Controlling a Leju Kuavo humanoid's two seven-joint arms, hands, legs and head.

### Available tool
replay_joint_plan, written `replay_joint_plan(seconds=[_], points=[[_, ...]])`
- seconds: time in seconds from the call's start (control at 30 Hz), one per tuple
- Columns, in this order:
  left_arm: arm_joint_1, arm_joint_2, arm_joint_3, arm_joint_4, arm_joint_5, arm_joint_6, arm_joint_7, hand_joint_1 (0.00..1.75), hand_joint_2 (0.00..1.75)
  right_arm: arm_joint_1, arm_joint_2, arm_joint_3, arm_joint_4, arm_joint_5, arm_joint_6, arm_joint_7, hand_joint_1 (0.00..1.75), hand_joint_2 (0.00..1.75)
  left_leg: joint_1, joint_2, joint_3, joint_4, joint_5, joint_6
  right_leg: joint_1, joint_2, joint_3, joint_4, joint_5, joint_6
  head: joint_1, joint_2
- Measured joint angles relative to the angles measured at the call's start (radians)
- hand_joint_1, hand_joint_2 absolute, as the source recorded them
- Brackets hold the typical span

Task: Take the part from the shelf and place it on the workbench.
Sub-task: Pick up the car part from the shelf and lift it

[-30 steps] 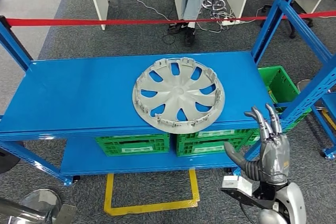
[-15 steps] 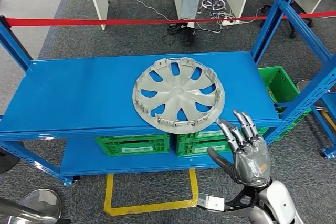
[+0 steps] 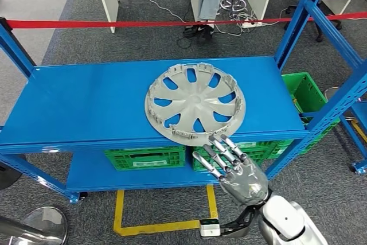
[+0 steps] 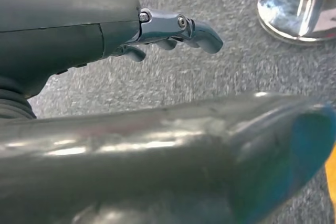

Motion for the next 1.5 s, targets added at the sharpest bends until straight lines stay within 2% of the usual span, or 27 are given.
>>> replay_joint_plan(seconds=[0.4,0.53,0.7,1.07,1.13,1.27,1.4,1.5], points=[[-0.018,-0.021,0.007,0.078,-0.019,-0.010,0.001,0.00,0.00,-0.084,-0.028,0.110,0.131,0.023,-0.006,0.137,0.00,1.75,0.000,0.000,0.000,0.000,0.000,0.000,0.000,0.000,-0.001,0.000,0.001,0.001,0.000,0.000],[-0.023,-0.027,-0.011,0.102,-0.075,-0.009,0.032,0.00,0.00,-0.109,-0.042,0.150,0.163,0.008,-0.006,0.178,0.00,1.75,0.000,0.000,0.000,0.000,0.000,0.000,0.000,0.000,0.000,0.000,0.001,0.001,0.000,0.000],[-0.025,-0.030,-0.039,0.112,-0.107,-0.003,0.029,0.00,0.00,-0.145,-0.065,0.202,0.184,-0.007,-0.007,0.233,0.00,1.75,0.000,0.000,0.000,0.000,0.000,0.000,0.000,0.000,-0.001,0.000,0.001,0.001,0.000,0.000],[-0.026,-0.029,-0.061,0.110,-0.113,-0.003,0.030,0.00,0.00,-0.174,-0.089,0.250,0.197,-0.015,-0.007,0.254,0.00,1.75,0.000,0.000,0.000,0.001,0.000,0.000,0.000,0.000,0.000,0.000,0.001,0.001,0.000,0.000],[-0.013,-0.025,-0.072,0.082,-0.126,-0.008,0.065,0.00,0.00,-0.186,-0.095,0.265,0.197,-0.024,-0.007,0.274,0.00,1.75,0.000,0.001,0.000,0.001,0.000,0.000,0.000,0.001,0.000,0.000,0.001,0.001,0.000,0.000],[0.034,0.007,-0.134,-0.069,-0.159,-0.031,0.218,0.00,0.00,-0.238,-0.110,0.320,0.206,-0.048,-0.005,0.317,0.00,1.75,0.000,0.001,0.000,0.001,0.000,0.000,0.000,0.002,0.000,0.000,0.001,0.001,0.000,0.000],[0.085,0.073,-0.247,-0.253,-0.165,-0.037,0.372,0.00,0.00,-0.296,-0.112,0.377,0.219,-0.069,0.026,0.345,0.00,1.75,0.000,0.001,0.000,0.001,0.000,0.000,0.000,0.002,0.000,0.000,0.001,0.001,0.000,0.000],[0.117,0.130,-0.343,-0.373,-0.141,-0.021,0.445,0.00,0.00,-0.336,-0.110,0.413,0.224,-0.086,0.071,0.353,0.00,1.75,0.000,0.001,0.000,0.001,0.001,0.001,0.000,0.001,0.000,0.001,0.001,0.001,0.000,0.000]])
